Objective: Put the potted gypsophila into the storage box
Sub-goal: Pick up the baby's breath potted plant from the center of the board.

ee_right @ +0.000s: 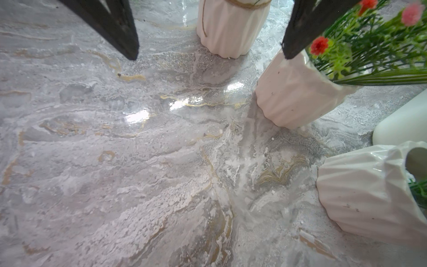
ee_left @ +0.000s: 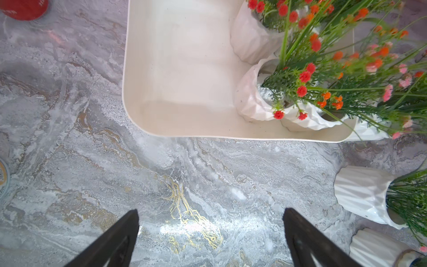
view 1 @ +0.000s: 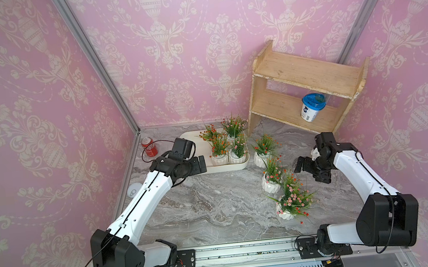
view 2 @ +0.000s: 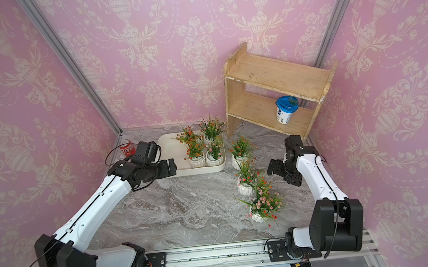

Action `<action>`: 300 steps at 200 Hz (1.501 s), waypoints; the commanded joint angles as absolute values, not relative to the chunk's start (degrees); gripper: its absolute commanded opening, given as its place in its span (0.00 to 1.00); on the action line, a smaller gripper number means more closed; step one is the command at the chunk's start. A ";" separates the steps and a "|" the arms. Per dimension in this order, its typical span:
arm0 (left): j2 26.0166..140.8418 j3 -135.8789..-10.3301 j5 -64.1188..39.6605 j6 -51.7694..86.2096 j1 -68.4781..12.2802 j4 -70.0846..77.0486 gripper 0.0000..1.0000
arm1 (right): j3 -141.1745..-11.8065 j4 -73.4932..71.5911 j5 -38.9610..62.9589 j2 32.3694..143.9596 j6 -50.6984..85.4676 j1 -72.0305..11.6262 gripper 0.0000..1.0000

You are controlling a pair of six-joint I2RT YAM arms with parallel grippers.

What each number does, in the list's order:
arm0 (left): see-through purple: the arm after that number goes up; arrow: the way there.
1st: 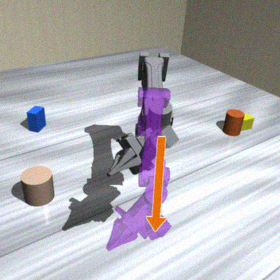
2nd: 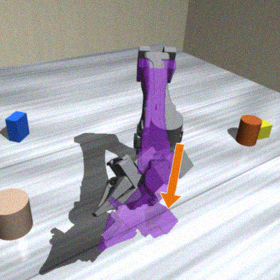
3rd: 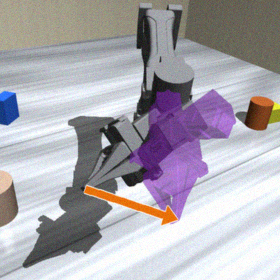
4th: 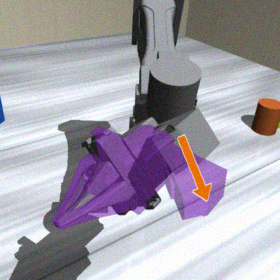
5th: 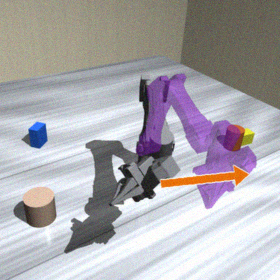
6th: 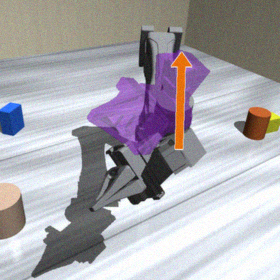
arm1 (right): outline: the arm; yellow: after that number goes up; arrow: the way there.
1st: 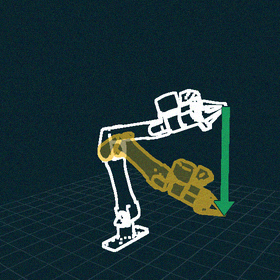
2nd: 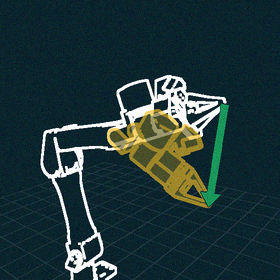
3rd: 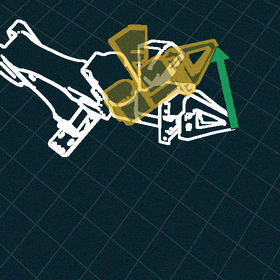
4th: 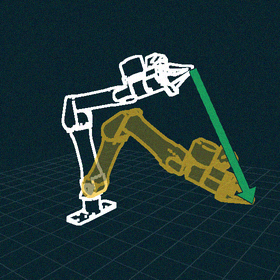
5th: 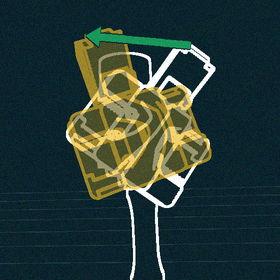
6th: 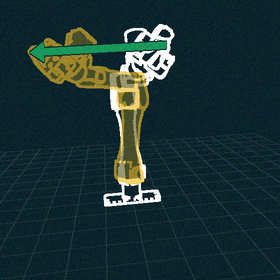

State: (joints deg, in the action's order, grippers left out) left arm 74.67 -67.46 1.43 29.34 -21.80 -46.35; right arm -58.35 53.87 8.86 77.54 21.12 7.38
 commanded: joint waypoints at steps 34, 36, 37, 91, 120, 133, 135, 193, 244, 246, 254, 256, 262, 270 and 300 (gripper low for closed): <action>74.50 -65.63 -1.16 32.04 -21.18 -44.68 0.99 | -54.52 50.27 15.51 77.34 19.16 7.13 0.98; 74.59 -65.60 -1.28 32.07 -21.18 -44.66 0.99 | -54.37 50.14 15.59 77.41 19.16 7.10 0.98; 74.60 -65.67 -1.30 32.07 -21.18 -44.65 0.99 | -54.34 50.08 15.70 77.42 19.16 7.07 0.98; 75.14 -65.53 -1.93 32.61 -21.18 -43.99 0.99 | -52.63 46.61 16.55 76.98 20.89 3.43 0.96; 75.40 -65.80 -1.93 32.52 -21.18 -43.94 0.99 | -52.73 46.05 17.28 76.44 21.53 2.61 0.95; 75.68 -65.80 -2.17 32.55 -21.18 -43.70 0.99 | -52.63 46.01 17.07 76.73 21.64 1.95 0.94; 75.68 -65.78 -2.19 32.55 -21.18 -43.64 0.99 | -52.58 45.93 17.06 76.77 21.69 1.83 0.95; 76.02 -66.04 -2.59 32.78 -21.18 -43.24 0.99 | -52.12 44.83 17.30 76.31 22.65 -0.50 0.93; 76.18 -65.77 -2.88 32.91 -21.21 -42.98 0.99 | -52.03 44.02 16.62 77.39 23.16 -2.20 0.91; 76.20 -65.75 -2.90 32.95 -21.19 -42.98 0.99 | -52.03 43.96 16.66 77.42 23.19 -2.26 0.91; 76.20 -65.79 -2.90 32.87 -21.19 -42.89 0.99 | -52.03 43.73 16.57 77.67 23.27 -2.53 0.90; 76.20 -65.76 -2.90 32.89 -21.18 -42.89 0.99 | -52.03 43.65 16.53 77.75 23.35 -2.61 0.90; 76.25 -65.75 -2.90 32.86 -21.18 -42.93 0.99 | -52.11 43.51 16.42 77.93 23.44 -2.76 0.89; 76.29 -65.79 -2.90 32.82 -21.18 -42.98 0.99 | -52.20 43.33 16.45 78.18 23.55 -2.97 0.89; 76.20 -65.60 -2.90 32.81 -21.18 -42.98 0.99 | -52.82 42.98 15.70 79.10 23.82 -3.95 0.87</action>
State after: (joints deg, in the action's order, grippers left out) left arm 75.85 -66.00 -2.24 32.08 -21.80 -43.11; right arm -52.75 43.51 16.53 77.78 22.70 -2.96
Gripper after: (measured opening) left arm 0.991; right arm 0.878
